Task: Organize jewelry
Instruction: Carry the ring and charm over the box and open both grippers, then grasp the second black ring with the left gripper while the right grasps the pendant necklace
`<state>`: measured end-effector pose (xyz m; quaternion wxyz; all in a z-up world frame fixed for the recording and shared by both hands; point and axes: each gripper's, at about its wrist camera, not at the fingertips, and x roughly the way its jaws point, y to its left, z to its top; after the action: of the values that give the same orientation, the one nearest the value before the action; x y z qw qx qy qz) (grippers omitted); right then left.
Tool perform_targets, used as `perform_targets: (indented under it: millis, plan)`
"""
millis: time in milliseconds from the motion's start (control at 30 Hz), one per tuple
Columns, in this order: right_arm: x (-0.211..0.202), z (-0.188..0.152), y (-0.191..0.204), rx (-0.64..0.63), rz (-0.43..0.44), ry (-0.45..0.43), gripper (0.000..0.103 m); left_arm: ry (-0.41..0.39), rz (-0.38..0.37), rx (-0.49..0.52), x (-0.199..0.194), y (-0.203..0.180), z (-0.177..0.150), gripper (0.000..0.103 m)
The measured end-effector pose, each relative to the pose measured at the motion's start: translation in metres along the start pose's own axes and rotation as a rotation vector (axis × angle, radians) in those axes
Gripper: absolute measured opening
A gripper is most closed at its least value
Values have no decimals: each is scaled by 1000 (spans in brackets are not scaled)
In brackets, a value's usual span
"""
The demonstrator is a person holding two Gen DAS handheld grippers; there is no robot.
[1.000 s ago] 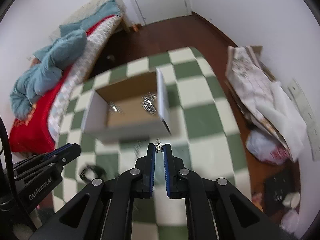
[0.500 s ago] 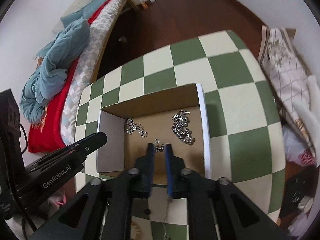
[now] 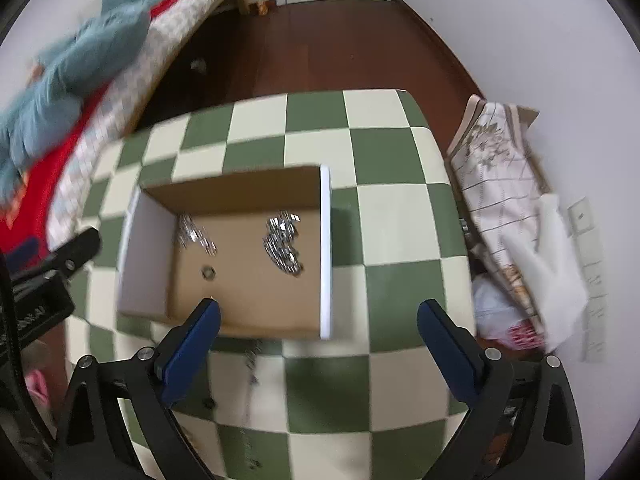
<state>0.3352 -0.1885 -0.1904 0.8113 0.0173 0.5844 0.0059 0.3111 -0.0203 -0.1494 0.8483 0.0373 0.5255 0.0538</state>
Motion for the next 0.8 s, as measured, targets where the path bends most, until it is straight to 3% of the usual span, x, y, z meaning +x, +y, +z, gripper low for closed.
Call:
perform_targets:
  millis: [167, 467, 633, 800]
  plan:
    - [-9, -15, 10, -35, -30, -24, 103, -6, 30, -18, -11, 8, -19, 103]
    - [-56, -38, 15, -22, -72, -122, 103, -104, 39, -41, -65, 23, -40, 103]
    - [-89, -54, 15, -9, -50, -172, 103, -136, 29, -55, -91, 32, -52, 103]
    - [-94, -85, 18, 3, -1, -146, 103, -117, 37, -50, -97, 44, -82, 103]
